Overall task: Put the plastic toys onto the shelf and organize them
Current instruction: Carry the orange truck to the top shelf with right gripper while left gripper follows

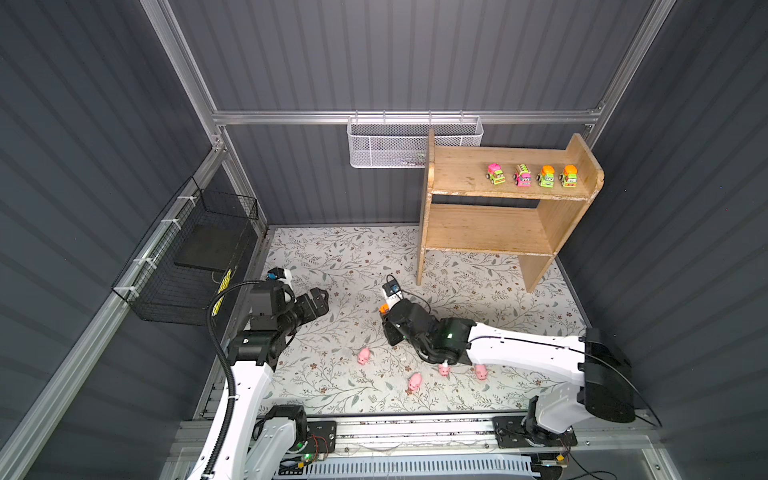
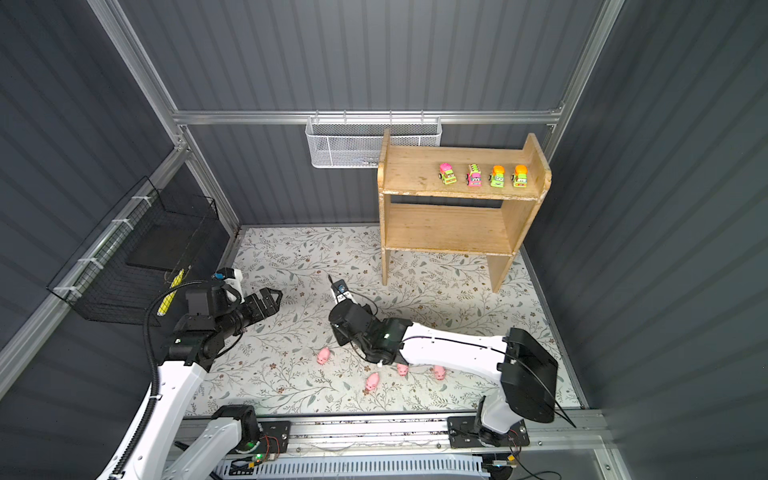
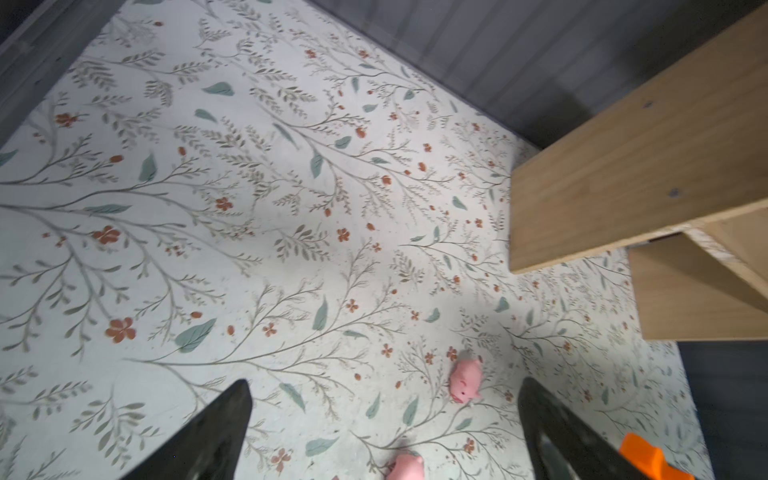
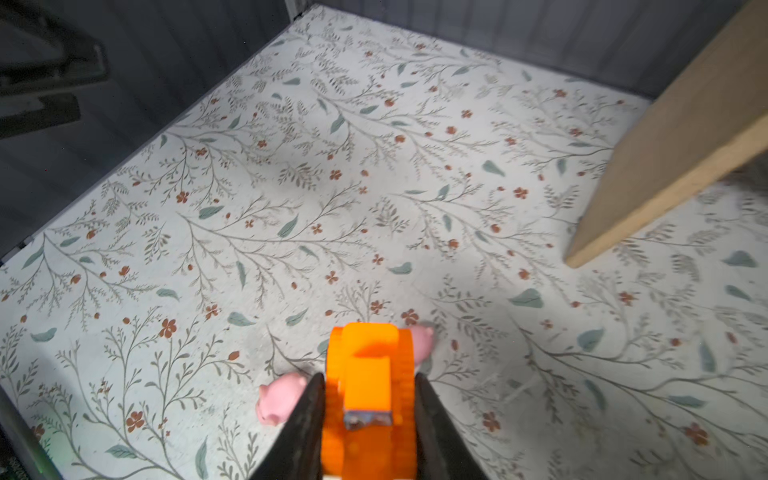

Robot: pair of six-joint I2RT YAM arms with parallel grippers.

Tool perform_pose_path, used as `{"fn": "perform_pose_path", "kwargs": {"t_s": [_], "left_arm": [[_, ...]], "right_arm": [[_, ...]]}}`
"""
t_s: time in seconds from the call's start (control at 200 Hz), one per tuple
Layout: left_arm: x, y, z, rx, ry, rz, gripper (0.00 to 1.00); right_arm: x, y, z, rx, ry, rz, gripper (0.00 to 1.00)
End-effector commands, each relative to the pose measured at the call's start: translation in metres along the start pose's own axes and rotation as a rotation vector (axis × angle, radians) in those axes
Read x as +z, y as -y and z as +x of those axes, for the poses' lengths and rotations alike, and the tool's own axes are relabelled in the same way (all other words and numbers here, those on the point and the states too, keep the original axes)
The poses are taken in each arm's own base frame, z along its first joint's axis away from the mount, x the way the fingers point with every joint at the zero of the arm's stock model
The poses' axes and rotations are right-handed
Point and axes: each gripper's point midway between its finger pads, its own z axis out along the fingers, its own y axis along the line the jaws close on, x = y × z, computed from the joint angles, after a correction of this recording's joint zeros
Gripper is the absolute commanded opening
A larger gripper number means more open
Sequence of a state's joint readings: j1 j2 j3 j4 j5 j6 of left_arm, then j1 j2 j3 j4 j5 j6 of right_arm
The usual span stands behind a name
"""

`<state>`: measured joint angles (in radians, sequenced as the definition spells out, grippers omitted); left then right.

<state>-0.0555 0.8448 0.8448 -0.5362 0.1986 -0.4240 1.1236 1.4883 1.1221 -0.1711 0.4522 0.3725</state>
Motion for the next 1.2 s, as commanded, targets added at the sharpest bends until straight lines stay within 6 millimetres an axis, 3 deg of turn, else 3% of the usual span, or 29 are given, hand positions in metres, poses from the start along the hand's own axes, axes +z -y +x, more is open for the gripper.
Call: {"fn": "perform_pose_path", "kwargs": {"t_s": [0.0,0.16,0.385,0.71,0.946,1.191], "left_arm": [[-0.017,0.043,-0.016,0.072,0.012,0.177,1.0],[-0.036,0.09,-0.026,0.162,0.028,0.287,1.0],[-0.047,0.152,-0.031,0.272,0.028,0.412,1.0],[-0.055,0.231,-0.021,0.475,0.01,0.5,1.0],[-0.066,0.29,-0.017,0.611,0.02,0.569,1.0],[-0.064,0.326,-0.019,0.698,0.022,0.599,1.0]], "right_arm": [[-0.018,0.038,-0.009,-0.032,-0.001,0.102,0.33],[-0.047,0.071,-0.044,-0.022,0.059,0.165,0.33],[-0.085,0.103,-0.09,-0.046,0.13,0.256,0.34],[-0.135,0.149,-0.153,-0.045,0.239,0.375,0.34],[-0.154,0.175,-0.194,-0.03,0.291,0.411,0.34],[-0.156,0.193,-0.235,0.003,0.335,0.406,0.34]]}}
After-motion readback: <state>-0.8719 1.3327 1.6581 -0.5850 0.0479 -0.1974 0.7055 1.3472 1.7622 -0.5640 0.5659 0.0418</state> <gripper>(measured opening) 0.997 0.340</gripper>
